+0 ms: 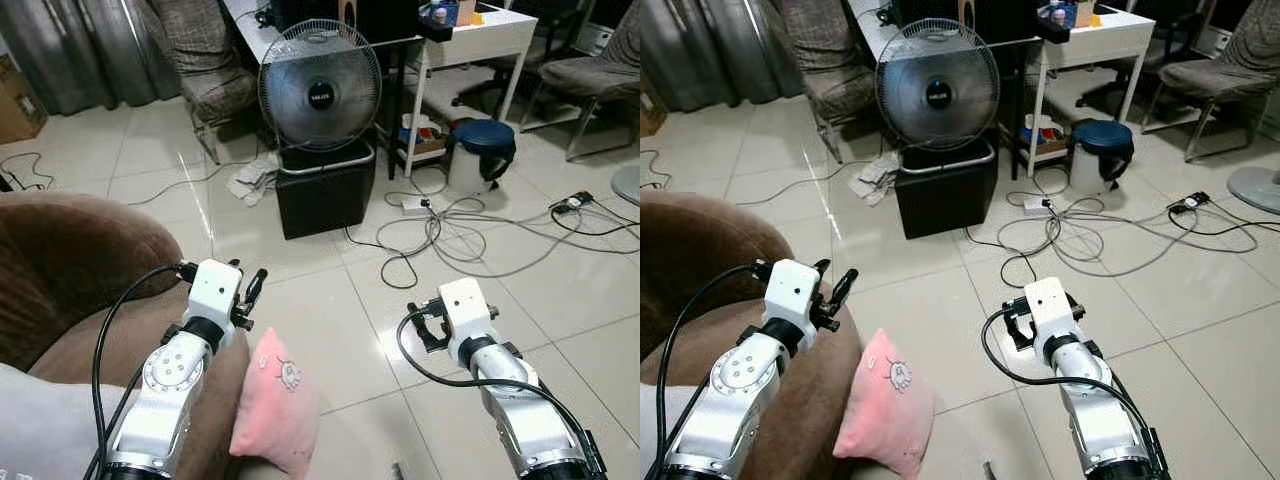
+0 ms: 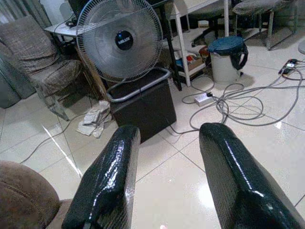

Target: Move the pillow to the sofa from floor

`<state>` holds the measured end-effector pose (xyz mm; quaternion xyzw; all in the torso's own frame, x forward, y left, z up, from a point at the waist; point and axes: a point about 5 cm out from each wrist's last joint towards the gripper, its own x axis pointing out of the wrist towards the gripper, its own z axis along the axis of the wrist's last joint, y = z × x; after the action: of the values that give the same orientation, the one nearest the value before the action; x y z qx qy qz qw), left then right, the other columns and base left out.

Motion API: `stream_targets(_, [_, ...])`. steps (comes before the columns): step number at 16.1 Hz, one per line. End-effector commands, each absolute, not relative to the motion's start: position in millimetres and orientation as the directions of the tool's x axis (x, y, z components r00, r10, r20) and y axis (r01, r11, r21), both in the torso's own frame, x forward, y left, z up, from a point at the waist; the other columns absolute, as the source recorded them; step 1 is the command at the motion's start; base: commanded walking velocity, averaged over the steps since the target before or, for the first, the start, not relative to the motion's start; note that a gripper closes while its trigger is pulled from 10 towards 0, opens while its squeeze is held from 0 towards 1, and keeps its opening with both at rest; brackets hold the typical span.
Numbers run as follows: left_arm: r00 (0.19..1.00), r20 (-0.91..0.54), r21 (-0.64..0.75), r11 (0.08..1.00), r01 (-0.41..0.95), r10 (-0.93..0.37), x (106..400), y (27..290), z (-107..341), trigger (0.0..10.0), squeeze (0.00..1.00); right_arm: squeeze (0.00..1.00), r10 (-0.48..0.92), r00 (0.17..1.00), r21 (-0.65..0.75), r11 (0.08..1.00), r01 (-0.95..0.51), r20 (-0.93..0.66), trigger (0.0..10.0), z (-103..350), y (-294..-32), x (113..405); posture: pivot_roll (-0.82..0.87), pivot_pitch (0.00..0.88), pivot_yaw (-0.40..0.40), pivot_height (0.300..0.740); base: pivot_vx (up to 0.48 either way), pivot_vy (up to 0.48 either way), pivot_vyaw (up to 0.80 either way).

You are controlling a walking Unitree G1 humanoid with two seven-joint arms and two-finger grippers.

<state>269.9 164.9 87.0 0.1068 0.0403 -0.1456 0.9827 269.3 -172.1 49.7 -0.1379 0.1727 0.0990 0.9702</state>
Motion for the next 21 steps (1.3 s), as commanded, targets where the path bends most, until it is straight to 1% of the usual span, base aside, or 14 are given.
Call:
stream_targets(1, [0.952,-0.131,0.210,0.930,0.301,-0.278,270.2,166.4,84.6,10.0,0.00,0.00,0.147,0.921,-0.228,0.944,-0.239,-0.361,10.0,51.7,-171.6,271.2,0.04,0.000,0.090,0.690,0.000,0.000,0.00])
stream_targets(7, [0.950,-0.135,0.212,0.928,0.306,-0.282,270.7,165.8,84.0,10.0,0.00,0.00,0.147,0.921,-0.230,0.943,-0.241,-0.360,10.0,51.7,-171.8,271.8,0.04,0.000,0.090,0.656,0.000,0.000,0.00])
stream_targets(13, [0.953,-0.133,0.214,0.931,0.295,-0.271,271.1,165.7,84.0,10.0,0.00,0.00,0.152,0.917,-0.242,0.937,-0.253,-0.369,10.0,51.6,-172.9,272.9,0.05,0.000,0.078,0.656,0.000,0.000,0.00])
stream_targets(18, [0.943,-0.128,0.206,0.922,0.329,-0.308,271.5,162.3,84.8,10.0,0.00,0.00,0.153,0.915,-0.241,0.936,-0.255,-0.374,10.0,50.0,-172.7,271.5,0.05,0.000,0.077,0.656,0.000,0.000,0.00])
stream_targets(21, [0.935,-0.130,0.202,0.914,0.351,-0.330,271.4,160.0,84.4,10.0,0.00,0.00,0.144,0.913,-0.243,0.938,-0.249,-0.381,10.0,48.4,-174.4,270.0,0.04,0.000,0.083,0.656,0.268,0.000,0.00])
